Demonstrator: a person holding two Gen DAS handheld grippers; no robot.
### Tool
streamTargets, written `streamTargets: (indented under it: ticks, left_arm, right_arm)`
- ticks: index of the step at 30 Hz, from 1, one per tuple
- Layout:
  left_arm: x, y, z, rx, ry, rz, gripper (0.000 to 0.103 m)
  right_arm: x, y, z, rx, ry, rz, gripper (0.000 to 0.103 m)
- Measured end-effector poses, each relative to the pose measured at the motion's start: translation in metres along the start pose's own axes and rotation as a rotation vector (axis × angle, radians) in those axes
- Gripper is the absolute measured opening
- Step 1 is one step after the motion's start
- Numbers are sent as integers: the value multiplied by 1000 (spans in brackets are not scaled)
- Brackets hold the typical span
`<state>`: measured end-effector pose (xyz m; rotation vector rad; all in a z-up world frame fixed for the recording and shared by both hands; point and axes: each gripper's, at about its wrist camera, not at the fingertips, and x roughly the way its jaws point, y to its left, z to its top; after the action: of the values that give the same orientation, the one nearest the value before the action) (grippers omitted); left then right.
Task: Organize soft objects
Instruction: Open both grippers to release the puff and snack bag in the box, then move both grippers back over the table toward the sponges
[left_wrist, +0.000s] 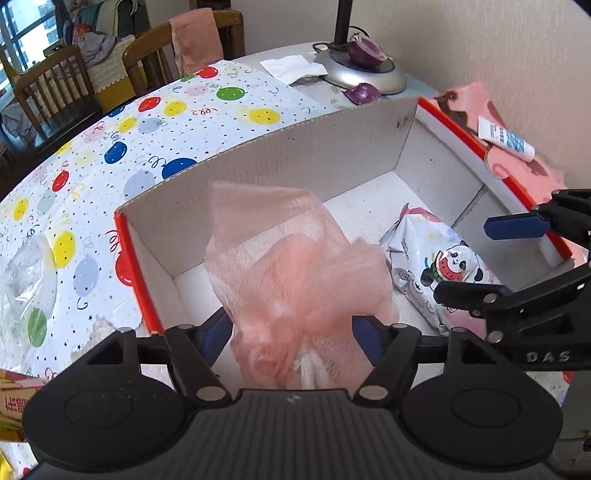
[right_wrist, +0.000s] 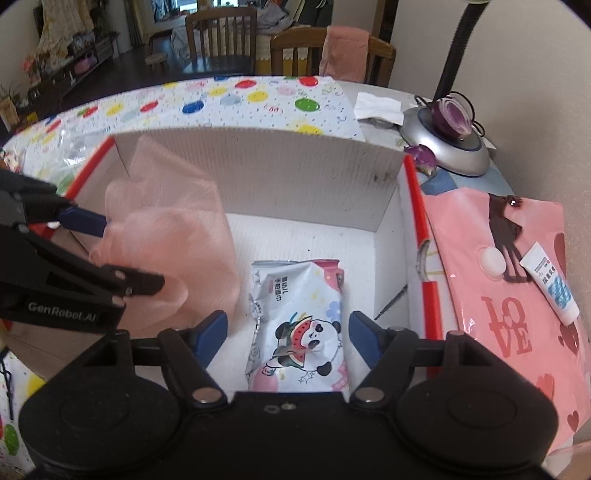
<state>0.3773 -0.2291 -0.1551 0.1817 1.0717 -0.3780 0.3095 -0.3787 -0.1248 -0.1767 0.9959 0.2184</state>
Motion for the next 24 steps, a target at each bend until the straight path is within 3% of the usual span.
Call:
streamTargets:
  ticks: [12,24]
  left_arm:
    - [-65,13,-17,-66,-178,-49,71]
    - [-156,55,-60,-138,-364,-51,71]
  right_arm:
    - [-56,7,-1,33,-135,53,74]
    - [-122,50,1,40,-306,136,79]
